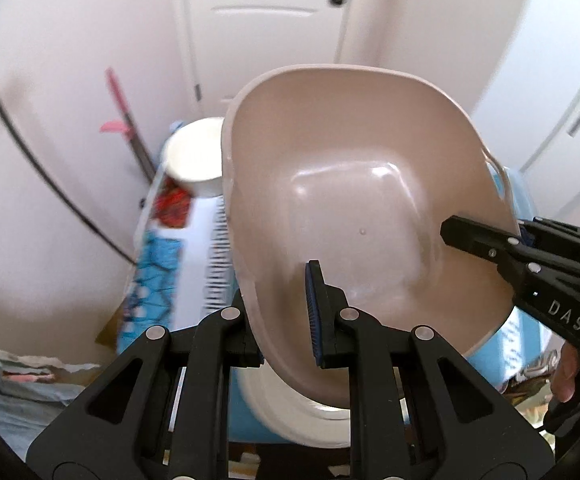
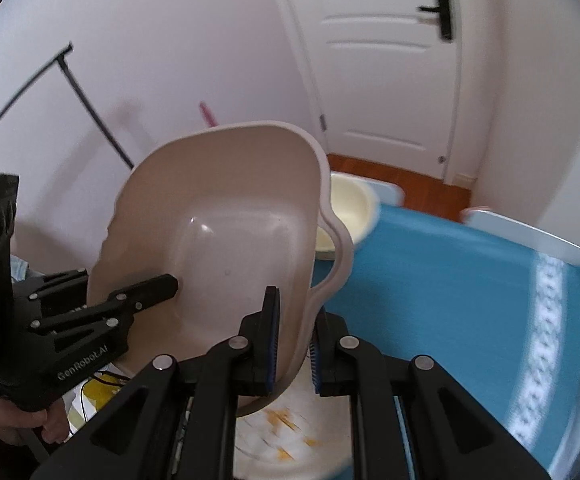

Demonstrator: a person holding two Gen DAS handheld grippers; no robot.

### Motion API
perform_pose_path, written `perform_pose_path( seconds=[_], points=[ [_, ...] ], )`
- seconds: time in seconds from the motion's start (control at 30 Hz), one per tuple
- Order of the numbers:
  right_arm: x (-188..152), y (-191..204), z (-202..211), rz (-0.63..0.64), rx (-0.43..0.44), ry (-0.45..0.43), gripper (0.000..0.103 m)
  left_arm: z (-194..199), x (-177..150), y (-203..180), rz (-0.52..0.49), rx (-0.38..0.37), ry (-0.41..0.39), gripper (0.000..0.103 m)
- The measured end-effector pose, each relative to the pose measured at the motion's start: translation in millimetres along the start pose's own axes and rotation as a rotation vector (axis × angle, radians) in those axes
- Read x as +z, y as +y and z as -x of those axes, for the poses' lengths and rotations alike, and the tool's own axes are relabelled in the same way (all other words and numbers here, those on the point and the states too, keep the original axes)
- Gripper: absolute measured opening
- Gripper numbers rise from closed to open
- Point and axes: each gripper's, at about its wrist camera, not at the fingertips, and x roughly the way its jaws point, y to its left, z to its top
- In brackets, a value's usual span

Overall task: Organize plates and bowls
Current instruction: 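Lift the beige basket with both grippers, lower it onto the cloth, open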

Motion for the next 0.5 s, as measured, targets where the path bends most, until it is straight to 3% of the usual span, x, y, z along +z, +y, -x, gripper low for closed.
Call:
perform_pose_path(
  seconds=[0.3, 0.5],
  points=[
    [-49.9, -84.3, 90.5, -0.075, -0.101, -0.068, 0.012, 2.4, -27.8, -122.4, -0.068, -0.119, 0.009, 0.014],
    [-91.6, -140.2, 109.5, -0.146, -0.16, -0.038, 0.012, -27.5, -52.0, -185.4, -0.103, -0.188, 0.073, 0.014]
  ],
)
